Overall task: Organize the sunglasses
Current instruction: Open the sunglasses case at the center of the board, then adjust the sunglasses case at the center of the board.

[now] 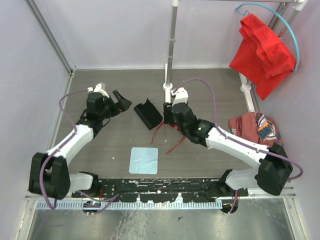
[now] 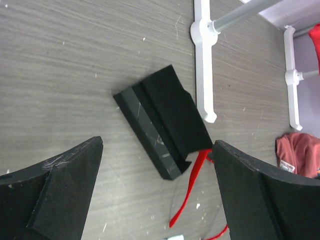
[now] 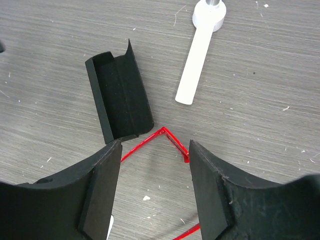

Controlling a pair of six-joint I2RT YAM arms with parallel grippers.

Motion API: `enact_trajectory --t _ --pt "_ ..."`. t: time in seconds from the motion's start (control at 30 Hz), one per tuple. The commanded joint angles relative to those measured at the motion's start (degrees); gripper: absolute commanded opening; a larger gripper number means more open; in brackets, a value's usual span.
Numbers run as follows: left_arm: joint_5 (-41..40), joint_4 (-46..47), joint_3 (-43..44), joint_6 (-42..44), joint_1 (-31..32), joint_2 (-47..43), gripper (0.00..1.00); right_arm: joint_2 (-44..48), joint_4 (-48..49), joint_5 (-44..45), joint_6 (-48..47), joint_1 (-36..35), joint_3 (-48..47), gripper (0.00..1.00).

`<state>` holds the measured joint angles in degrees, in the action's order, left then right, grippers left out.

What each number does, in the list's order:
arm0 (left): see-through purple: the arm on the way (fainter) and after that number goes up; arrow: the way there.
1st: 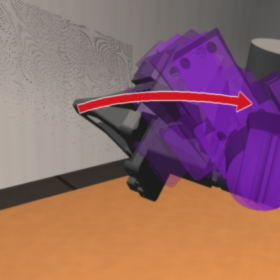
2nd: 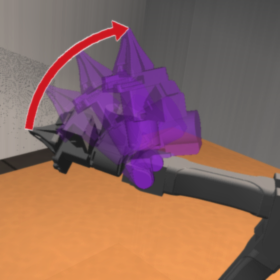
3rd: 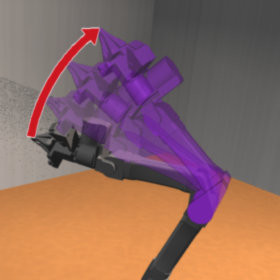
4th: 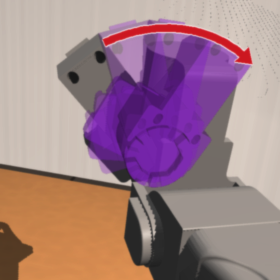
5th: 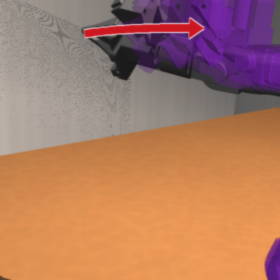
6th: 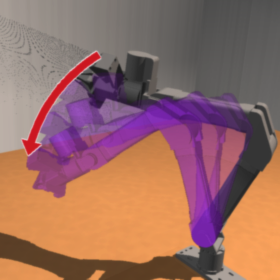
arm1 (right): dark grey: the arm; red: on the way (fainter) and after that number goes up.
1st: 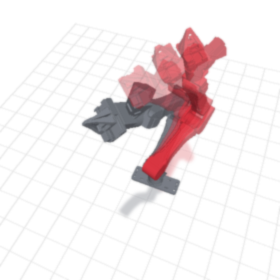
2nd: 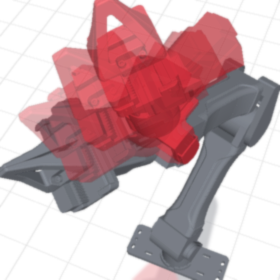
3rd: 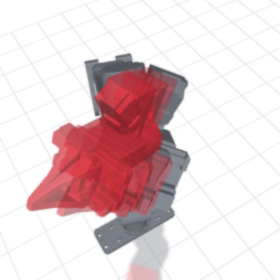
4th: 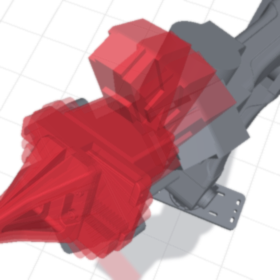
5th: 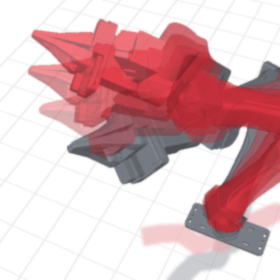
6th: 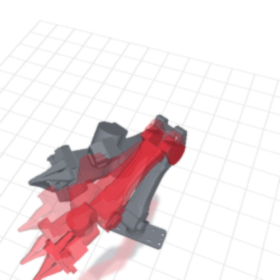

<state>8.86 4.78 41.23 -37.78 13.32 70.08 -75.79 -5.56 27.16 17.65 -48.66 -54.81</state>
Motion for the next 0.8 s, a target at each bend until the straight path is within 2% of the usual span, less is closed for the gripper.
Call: enact_trajectory --t 0.0,0.27,0.77 --pt "-0.3 6.3 4.8 2.0 0.3 9.7 0.98 4.6 0.8 -0.3 2.0 1.8 2.3 0.62" --pt "3.1 13.6 12.9 1.6 1.1 26.4 0.98 -1.1 1.3 -5.9 1.7 4.5 0.3 0.6" --pt "6.2 19.3 20.7 -0.8 1.3 41.1 0.98 -2.4 2.9 -6.3 1.5 4.6 0.6 0.6"
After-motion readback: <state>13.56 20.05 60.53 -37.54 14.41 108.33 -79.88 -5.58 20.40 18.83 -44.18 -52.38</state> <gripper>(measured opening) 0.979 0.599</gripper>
